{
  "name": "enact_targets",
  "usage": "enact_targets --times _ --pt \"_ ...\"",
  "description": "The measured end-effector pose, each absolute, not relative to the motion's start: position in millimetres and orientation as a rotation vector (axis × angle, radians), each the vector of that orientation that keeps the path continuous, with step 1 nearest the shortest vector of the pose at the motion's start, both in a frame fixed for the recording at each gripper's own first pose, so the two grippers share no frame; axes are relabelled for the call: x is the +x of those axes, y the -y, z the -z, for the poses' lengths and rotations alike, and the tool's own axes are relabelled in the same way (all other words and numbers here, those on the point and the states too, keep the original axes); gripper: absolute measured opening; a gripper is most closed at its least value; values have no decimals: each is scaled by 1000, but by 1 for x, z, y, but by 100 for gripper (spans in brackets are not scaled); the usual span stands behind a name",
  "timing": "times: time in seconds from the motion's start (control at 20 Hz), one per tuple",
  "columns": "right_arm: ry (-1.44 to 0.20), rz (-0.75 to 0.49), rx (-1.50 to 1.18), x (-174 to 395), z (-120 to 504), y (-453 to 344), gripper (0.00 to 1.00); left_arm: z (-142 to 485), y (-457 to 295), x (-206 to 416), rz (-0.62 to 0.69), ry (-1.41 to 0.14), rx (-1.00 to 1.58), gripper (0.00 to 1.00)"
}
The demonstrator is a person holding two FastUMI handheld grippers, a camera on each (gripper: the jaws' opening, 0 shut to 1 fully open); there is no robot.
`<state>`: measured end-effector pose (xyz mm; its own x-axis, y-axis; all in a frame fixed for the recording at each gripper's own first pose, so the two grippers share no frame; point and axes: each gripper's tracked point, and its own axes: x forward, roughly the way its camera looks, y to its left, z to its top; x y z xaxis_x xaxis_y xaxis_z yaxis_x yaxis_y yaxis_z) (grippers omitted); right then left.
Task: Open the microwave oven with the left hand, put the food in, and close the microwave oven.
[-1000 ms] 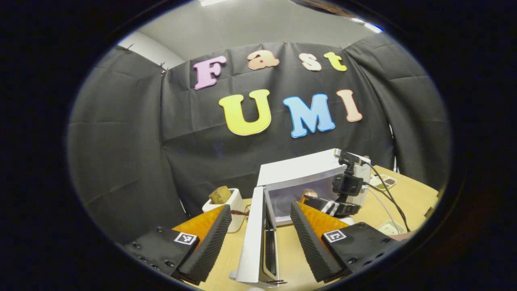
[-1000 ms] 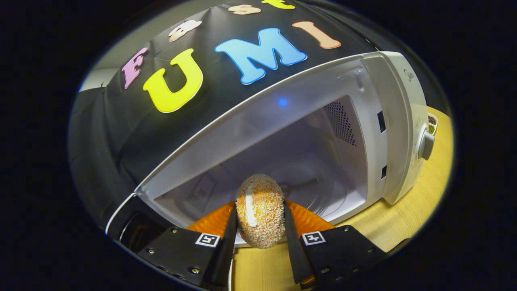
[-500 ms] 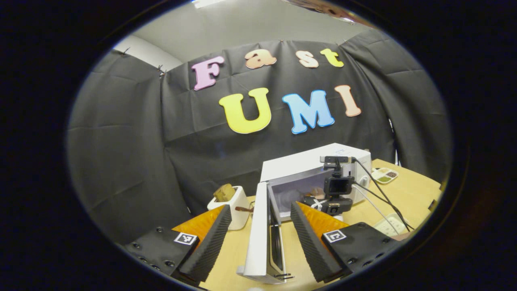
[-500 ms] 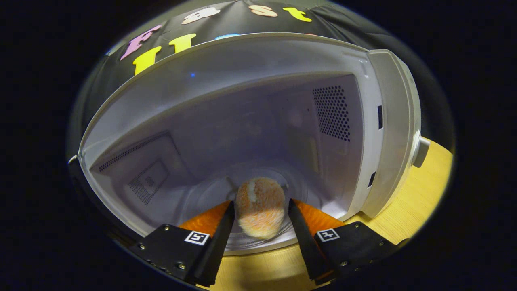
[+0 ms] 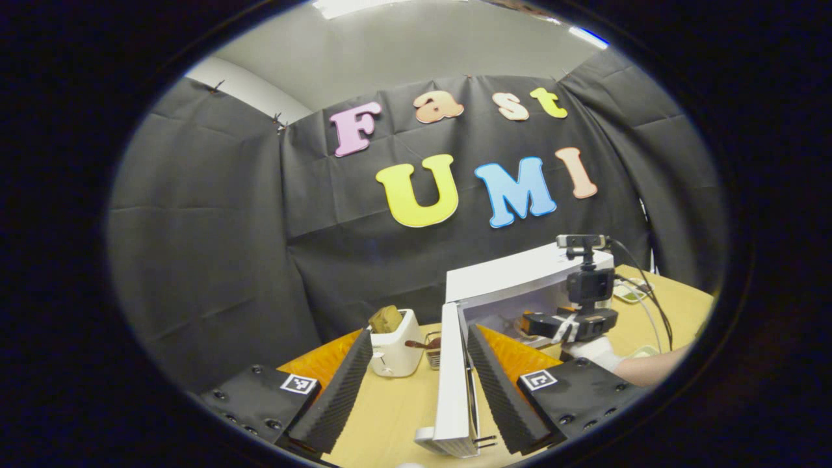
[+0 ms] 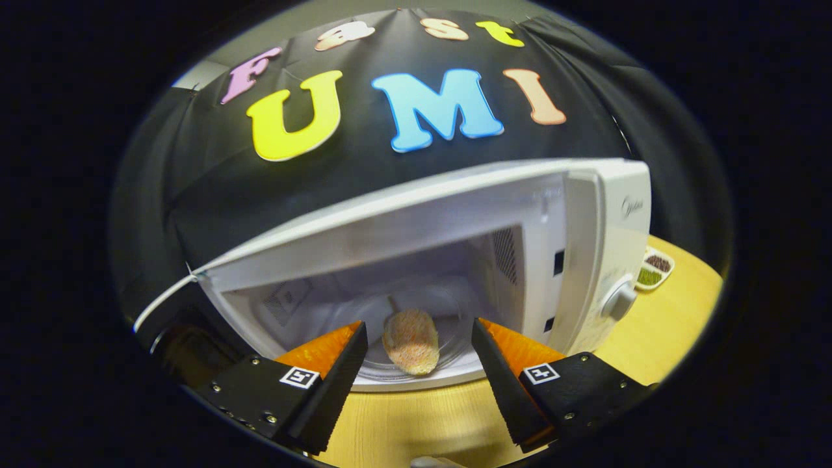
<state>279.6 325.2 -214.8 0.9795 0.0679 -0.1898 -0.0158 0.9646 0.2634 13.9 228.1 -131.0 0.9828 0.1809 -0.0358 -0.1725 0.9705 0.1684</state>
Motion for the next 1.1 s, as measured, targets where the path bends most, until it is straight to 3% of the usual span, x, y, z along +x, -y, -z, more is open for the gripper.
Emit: enact_targets --times 0.05,0.3,0.35,0.4,0.45,0.5,0.85,1.1 --pt "-177 -58 248 268 197 -318 98 130 -229 14 -184 -51 158 100" --pt "-61 -138 90 204 114 -277 98 135 -230 7 -191 -56 160 100" --pt "-48 -156 49 192 103 -268 93 141 -232 5 -193 -64 156 97" --pt "-31 -151 27 181 93 -255 98 143 -234 4 -195 -66 150 100" --pt "-17 -150 21 170 79 -242 93 147 -238 3 -200 -72 150 99" --pt "-14 -156 38 156 66 -229 98 151 -243 1 -209 -77 153 98" --pt "-84 -148 1 83 51 -164 98 177 -275 -10 -257 -77 169 100" --pt "-131 -77 26 50 54 -131 98 231 -310 -34 -285 -126 142 100"
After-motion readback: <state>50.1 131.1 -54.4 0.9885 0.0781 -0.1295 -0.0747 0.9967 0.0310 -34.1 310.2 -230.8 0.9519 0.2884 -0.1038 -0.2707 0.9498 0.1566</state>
